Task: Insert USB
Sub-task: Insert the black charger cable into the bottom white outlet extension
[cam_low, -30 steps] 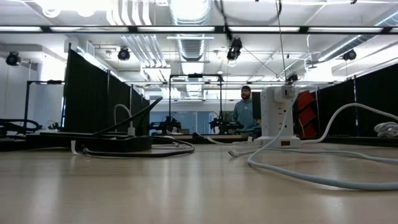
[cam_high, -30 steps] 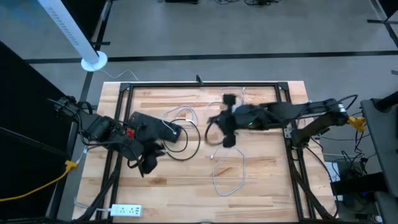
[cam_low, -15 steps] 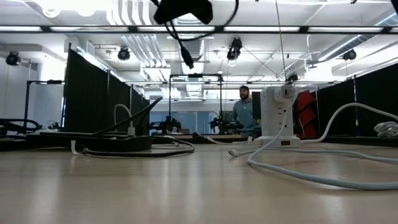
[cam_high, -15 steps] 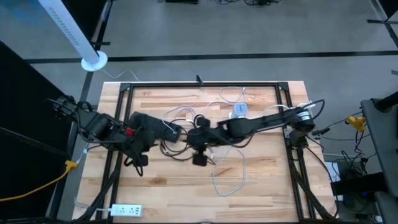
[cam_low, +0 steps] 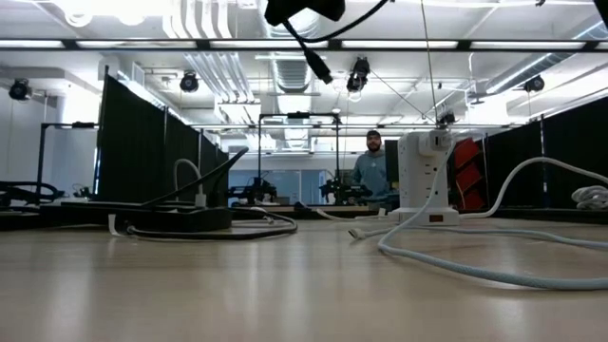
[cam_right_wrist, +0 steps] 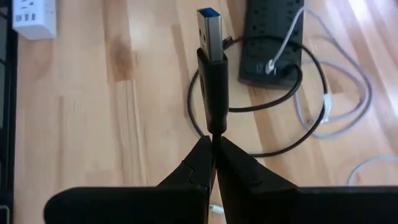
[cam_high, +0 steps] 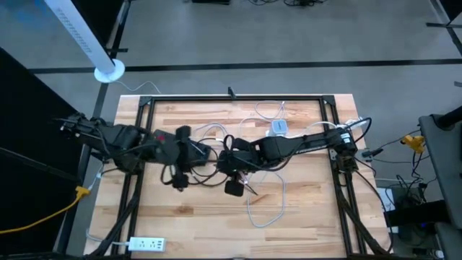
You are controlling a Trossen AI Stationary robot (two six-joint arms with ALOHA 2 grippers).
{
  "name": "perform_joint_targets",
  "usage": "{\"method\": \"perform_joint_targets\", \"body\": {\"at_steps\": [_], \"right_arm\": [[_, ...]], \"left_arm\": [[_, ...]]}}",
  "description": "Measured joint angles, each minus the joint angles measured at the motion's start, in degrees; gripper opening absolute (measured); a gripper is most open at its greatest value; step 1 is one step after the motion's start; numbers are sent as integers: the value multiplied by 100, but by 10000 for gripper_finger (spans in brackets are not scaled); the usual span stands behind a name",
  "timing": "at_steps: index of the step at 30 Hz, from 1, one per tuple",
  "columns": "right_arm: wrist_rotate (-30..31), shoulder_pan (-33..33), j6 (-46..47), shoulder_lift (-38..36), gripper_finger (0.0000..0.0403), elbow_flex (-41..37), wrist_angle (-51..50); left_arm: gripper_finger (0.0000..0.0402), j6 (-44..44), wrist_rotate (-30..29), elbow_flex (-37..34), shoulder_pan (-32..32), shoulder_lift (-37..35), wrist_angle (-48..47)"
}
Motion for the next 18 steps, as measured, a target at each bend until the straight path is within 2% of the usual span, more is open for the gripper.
{"method": "perform_joint_targets", "body": {"at_steps": [10,13,18], "right_arm": [[5,-58,-725,-149,0,0,-88],[8,-63,-891,-149,0,0,-166],[16,-64,-1139,-212,0,0,-147]], "left_arm": [[252,125,144,-4,109,628,920],[274,-99,48,-4,127,624,1134],[274,-750,118,-4,214,623,1034]]}}
